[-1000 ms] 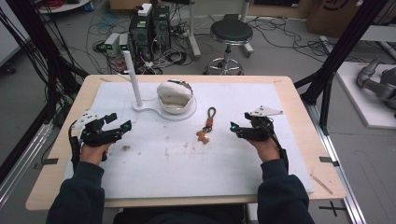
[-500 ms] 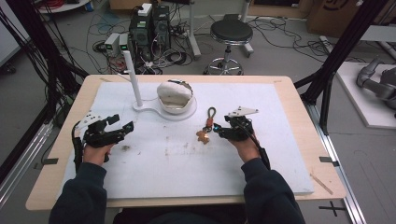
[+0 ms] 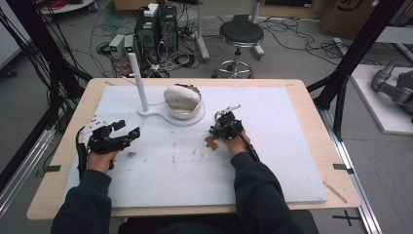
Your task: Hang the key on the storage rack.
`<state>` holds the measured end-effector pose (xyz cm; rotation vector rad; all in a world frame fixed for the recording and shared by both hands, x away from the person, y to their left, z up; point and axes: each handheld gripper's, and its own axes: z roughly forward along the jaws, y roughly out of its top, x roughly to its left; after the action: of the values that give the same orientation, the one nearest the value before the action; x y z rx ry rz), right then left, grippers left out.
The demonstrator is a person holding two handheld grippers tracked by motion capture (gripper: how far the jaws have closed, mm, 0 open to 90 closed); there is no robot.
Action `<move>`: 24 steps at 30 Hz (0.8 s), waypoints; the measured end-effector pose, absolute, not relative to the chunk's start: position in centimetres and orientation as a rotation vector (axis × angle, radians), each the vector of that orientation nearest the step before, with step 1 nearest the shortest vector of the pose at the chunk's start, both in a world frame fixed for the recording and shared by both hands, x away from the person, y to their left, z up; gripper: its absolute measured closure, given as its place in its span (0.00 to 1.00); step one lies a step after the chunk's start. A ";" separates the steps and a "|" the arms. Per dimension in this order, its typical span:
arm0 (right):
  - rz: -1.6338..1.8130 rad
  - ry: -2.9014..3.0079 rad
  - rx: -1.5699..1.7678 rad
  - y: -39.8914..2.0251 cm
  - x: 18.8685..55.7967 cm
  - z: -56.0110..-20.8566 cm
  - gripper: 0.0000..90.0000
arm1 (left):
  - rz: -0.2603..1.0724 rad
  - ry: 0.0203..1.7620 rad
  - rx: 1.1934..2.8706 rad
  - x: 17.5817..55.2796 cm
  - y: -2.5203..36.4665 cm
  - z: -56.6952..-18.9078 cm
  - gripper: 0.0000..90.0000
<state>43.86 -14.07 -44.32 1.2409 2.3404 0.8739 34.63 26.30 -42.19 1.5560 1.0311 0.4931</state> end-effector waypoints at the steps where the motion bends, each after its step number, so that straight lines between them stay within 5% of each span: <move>1: 0.862 2.343 1.241 -13.9 43.8 -44.2 0.66 | 0.494 1.033 1.555 34.6 26.3 -42.2 0.24; 24: 1.197 2.313 1.098 -15.3 41.5 -40.7 0.70 | 0.505 1.044 1.526 34.5 26.8 -42.1 0.25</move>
<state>41.48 -15.25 -40.71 1.0978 2.3132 1.1965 34.53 26.84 -42.06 1.5261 1.0443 0.5054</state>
